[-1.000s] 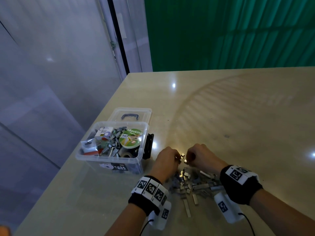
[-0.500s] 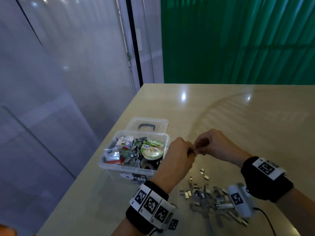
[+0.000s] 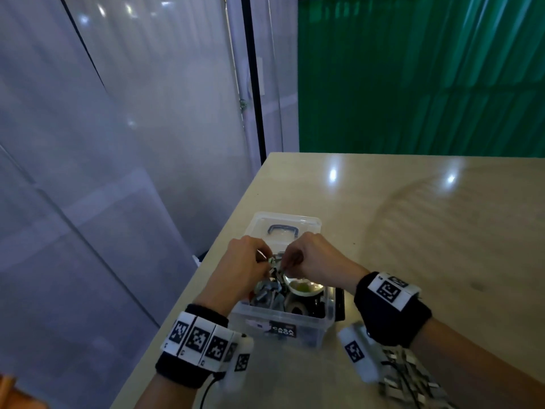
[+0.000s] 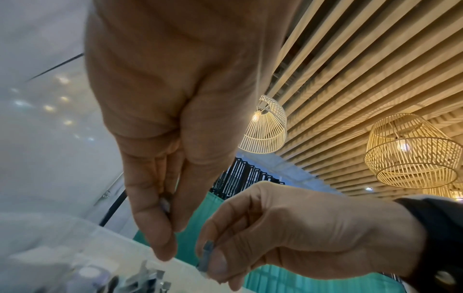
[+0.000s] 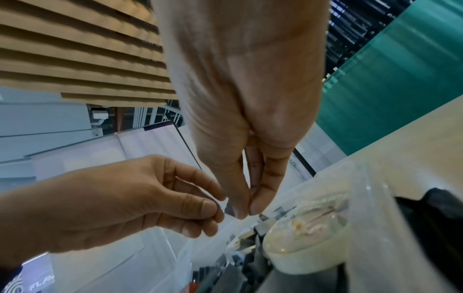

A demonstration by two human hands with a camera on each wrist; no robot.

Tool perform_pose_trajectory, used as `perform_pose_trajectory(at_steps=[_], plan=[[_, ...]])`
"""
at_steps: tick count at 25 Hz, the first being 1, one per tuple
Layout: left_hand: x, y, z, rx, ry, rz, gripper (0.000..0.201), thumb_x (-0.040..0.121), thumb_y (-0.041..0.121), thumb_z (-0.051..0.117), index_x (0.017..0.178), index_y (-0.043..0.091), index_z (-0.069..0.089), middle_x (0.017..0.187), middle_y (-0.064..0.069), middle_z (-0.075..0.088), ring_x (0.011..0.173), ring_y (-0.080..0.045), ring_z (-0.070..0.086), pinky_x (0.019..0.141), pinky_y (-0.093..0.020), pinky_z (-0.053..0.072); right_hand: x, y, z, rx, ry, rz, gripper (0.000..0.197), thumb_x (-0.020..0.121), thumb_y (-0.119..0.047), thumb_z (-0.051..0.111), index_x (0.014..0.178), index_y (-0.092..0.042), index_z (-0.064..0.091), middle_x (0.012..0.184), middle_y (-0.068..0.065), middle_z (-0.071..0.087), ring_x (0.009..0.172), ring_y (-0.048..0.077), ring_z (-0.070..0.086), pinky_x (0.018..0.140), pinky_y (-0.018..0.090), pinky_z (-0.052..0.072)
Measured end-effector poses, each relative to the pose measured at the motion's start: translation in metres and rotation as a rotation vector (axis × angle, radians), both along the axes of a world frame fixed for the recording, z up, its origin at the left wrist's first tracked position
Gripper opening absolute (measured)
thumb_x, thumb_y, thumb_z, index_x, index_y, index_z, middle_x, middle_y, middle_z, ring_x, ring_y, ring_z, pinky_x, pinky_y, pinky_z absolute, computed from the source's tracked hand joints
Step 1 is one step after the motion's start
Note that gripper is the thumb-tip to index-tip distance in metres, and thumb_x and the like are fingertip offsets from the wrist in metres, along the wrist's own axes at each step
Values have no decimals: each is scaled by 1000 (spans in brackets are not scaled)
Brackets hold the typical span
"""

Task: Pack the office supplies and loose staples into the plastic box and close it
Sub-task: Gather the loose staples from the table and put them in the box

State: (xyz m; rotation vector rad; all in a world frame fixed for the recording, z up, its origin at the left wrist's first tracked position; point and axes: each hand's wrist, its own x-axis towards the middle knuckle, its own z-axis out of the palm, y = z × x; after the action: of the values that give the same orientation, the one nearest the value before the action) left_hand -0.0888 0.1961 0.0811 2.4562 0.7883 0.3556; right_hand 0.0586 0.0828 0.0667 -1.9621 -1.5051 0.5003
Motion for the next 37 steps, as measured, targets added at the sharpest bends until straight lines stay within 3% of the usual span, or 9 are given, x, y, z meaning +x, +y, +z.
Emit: perform_pose_trajectory(at_steps=[3,5,8,11,21,27,31,34,37], plan=[[-4,9,-5,10,91,-39,20,82,8,72,101,12,77,90,-5,77,67,-7,67,57,-9,48,-10,18,-10,-47,-10,28,16,79,-3,75,86,-16,82,81,-2,77,75,9,72,76,32,61],[-4,11,-7,36,139,-75,21,81,10,72,101,14,78,94,-3,76,74,-9,65,56,-7,39,-12,22,-13,-66,-11,27,13,80,-7,77,86,-17,82,81,-1,77,76,10,72,77,33,61],[-4,17,-6,21,152,-94,21,81,11,73,102,15,78,95,-4,76,77,-11,66,62,-12,47,-10,25,-12,-89,-34,2,18,81,-2,72,90,-15,82,82,0,77,76,10,72,76,32,61],[-3,23,-1,-19,105,-88,20,83,6,68,100,10,78,90,-7,77,77,-15,72,78,-31,60,-2,27,-8,-63,-34,-26,20,83,0,69,92,-13,81,85,-1,78,78,6,71,78,28,60],[5,25,3,7,-8,-72,20,87,4,59,96,9,77,79,-7,75,70,-15,72,76,-37,60,14,30,-3,48,-25,-65,17,88,-2,71,98,-13,80,90,-1,77,80,5,71,74,18,56],[29,-8,10,26,-85,-139,14,88,14,65,92,13,78,77,-1,74,69,-10,69,75,-31,58,36,-18,22,76,70,-132,18,85,2,69,92,-10,79,74,3,76,69,15,73,73,31,61],[64,-57,5,-50,-156,-267,13,87,14,65,89,15,77,71,1,73,65,-8,69,71,-32,59,52,-76,28,56,131,-155,14,85,3,70,91,-7,77,74,5,75,65,19,72,64,28,61],[90,-105,-11,-56,-91,-382,13,86,14,63,89,14,76,77,-3,74,72,-16,69,71,-36,58,61,-124,13,-41,127,-192,10,84,2,73,84,-8,76,68,3,72,60,16,70,58,25,57],[105,-143,-27,-15,49,-437,15,89,13,61,96,8,73,89,-10,71,84,-26,65,76,-38,53,72,-156,-12,-126,102,-240,8,85,-3,73,82,-11,74,69,5,72,63,19,70,61,31,59]])
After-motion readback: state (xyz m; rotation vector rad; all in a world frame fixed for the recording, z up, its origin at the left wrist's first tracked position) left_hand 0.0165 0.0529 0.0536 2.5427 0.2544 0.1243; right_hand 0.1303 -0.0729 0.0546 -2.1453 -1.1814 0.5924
